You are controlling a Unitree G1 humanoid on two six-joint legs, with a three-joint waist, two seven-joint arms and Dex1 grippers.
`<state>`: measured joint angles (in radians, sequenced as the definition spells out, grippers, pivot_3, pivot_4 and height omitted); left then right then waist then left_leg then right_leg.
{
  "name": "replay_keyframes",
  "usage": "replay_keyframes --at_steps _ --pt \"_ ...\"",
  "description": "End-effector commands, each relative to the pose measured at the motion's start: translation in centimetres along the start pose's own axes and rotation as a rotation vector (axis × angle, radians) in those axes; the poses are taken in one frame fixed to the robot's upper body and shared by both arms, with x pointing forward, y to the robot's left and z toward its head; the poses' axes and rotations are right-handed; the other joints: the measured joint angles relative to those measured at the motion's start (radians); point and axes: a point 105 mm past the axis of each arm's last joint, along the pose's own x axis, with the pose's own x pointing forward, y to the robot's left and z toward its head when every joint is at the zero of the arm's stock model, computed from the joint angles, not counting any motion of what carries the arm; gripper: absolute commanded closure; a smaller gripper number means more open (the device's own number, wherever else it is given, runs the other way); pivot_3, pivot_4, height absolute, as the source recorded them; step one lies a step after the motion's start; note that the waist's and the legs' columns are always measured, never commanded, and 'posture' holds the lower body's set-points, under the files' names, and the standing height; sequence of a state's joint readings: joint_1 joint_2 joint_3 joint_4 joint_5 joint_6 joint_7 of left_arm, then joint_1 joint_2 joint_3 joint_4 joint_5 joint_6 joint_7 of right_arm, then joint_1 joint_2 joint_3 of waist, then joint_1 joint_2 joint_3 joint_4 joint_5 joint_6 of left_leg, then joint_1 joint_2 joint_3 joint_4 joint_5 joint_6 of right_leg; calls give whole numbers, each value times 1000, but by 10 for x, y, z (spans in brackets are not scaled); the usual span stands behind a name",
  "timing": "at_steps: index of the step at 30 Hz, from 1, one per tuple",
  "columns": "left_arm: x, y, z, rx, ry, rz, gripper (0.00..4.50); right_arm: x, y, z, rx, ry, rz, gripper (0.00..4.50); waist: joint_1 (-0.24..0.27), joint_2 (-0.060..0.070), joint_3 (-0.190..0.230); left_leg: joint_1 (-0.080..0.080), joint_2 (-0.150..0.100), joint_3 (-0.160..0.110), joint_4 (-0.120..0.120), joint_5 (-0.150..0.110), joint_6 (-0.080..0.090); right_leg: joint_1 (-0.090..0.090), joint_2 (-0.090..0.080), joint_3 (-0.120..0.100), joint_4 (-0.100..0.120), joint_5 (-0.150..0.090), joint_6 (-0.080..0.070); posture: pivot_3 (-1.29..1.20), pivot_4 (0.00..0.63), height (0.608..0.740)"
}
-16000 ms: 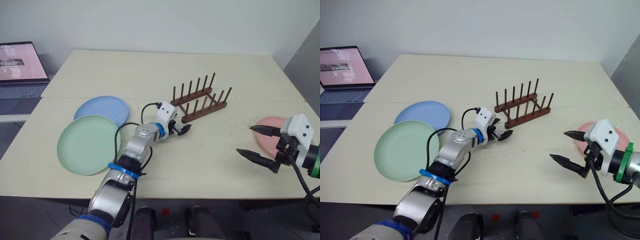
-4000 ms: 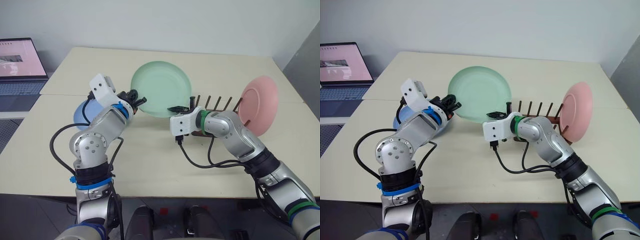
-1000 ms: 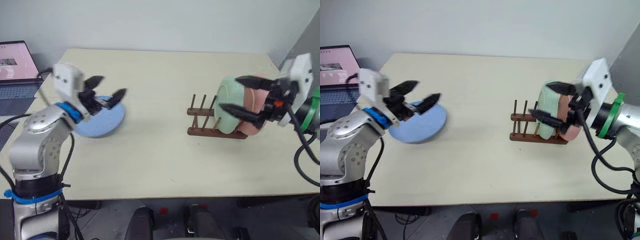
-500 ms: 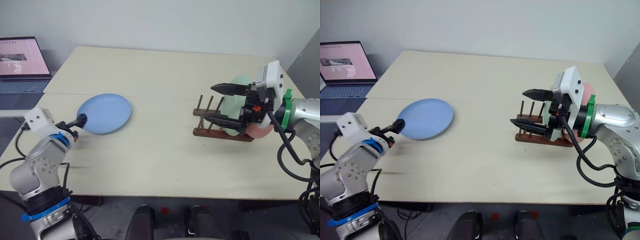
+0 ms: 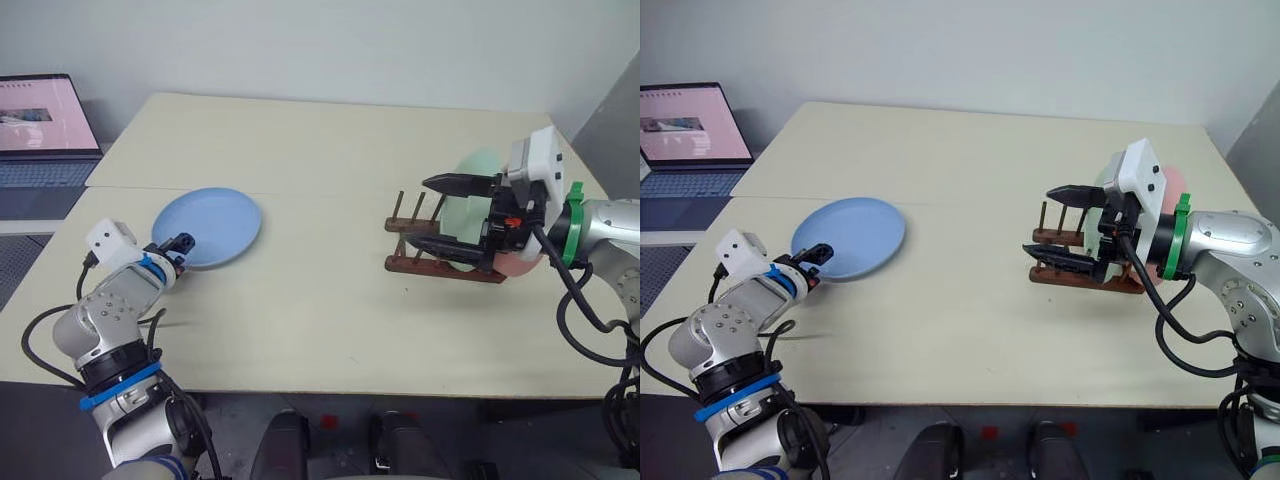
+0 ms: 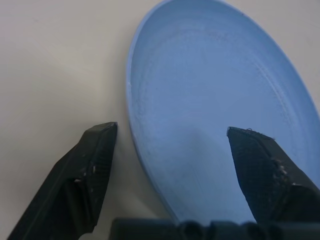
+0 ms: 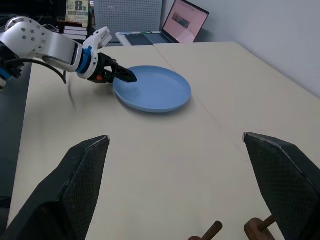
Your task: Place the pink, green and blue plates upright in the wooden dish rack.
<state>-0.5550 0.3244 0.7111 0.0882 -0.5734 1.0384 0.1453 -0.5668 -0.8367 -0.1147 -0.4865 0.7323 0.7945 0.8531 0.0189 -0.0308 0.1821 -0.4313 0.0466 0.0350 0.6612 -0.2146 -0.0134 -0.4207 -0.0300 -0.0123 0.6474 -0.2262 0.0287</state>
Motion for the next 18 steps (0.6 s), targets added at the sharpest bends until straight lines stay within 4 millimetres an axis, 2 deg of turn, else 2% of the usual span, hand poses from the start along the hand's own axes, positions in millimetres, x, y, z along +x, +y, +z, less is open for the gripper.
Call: replay_keyframes --at_steps 1,10,12,15,16,18 --pt "2 -4 1 -10 5 -11 1543 -1 5 8 -56 -7 12 0 1 0 0 0 0 0 0 0 0 0 0 0 0 0 0 0 150 740" --pt "2 -9 -2 -35 12 -46 3095 -1 5 6 -70 3 -1 0 2 0 0 0 0 0 0 0 0 0 0 0 0 0 0 0 150 740" --pt "0 -18 -1 -60 7 -97 3534 -1 6 6 -72 3 0 0 2 0 0 0 0 0 0 0 0 0 0 0 0 0 0 0 150 740" --pt "-6 -45 5 -114 -14 -255 4338 1 6 5 -65 -4 -2 0 3 0 0 0 0 0 0 0 0 0 0 0 0 0 0 0 150 740" --pt "-8 -52 6 -121 -21 -285 4476 3 6 5 -66 -5 -2 0 3 0 0 0 0 0 0 0 0 0 -1 0 0 0 0 0 150 740" --pt "-13 -72 13 -133 -44 -362 4476 9 7 4 -82 -8 2 0 3 0 0 0 0 0 0 0 0 0 -1 0 0 0 0 0 150 740"
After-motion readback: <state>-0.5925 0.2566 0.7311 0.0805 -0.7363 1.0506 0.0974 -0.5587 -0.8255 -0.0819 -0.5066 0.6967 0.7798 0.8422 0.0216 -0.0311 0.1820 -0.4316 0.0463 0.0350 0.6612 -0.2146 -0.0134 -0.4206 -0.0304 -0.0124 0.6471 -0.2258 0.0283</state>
